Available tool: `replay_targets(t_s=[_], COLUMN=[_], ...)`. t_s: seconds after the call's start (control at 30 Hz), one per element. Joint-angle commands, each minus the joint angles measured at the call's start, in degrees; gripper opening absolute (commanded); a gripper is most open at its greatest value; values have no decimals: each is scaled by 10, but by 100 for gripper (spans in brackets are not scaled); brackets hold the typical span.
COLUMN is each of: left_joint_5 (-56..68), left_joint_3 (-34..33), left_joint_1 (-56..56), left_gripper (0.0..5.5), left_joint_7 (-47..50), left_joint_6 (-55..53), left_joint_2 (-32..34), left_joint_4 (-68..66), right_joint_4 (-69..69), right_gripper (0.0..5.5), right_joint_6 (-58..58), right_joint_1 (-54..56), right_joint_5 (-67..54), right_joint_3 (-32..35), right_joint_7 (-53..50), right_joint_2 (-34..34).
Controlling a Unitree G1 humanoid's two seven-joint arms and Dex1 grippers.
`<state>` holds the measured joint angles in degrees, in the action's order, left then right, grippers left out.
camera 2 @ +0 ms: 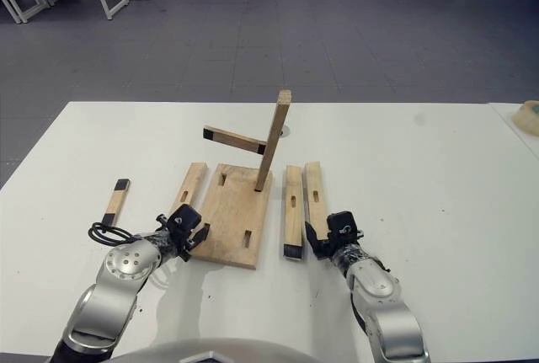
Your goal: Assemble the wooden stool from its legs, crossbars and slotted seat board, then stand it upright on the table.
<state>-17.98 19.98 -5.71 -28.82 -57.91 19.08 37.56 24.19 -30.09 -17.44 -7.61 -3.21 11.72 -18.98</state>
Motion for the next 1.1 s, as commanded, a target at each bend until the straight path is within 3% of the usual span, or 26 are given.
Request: replay_targets(t_s=[0.03,0.17,0.4,0.6,0.8,1.0,1.1], left_joint_5=[26,51,88,61,147,138,156], left_joint_3=[12,15,-14,-74,-72,-26,-18], left_joint_1=[37,92,139,55,1,8,36], left_gripper=[234,234,234,234,234,234,234], left_joint_7=[-10,0,27,32,-16,-71,-66], left_joint_6=[-39,-71,-104,61,202,255,277], left_joint_2=[4,-14,-30,120,96,140,101], left_joint_4=[4,9,35,-22,-138,-196,-202], right_joint_4=[-21,-2,-13,-45,-101,-114,-116], right_gripper=[352,352,209,205,205,205,205], right_joint_6=[-23,-60,-97,-16,32,37,4], right_joint_1=[-6,-7,13,83,233,357,417], right_joint_5=[19,22,-9,-29,-96,-151,-232], right_joint_3=[-3,5,65,130,181,185,182], right_joint_7=[-9,-34,-53,-59,1,47,97], right_joint_2=[0,20,58,71,42,26,37])
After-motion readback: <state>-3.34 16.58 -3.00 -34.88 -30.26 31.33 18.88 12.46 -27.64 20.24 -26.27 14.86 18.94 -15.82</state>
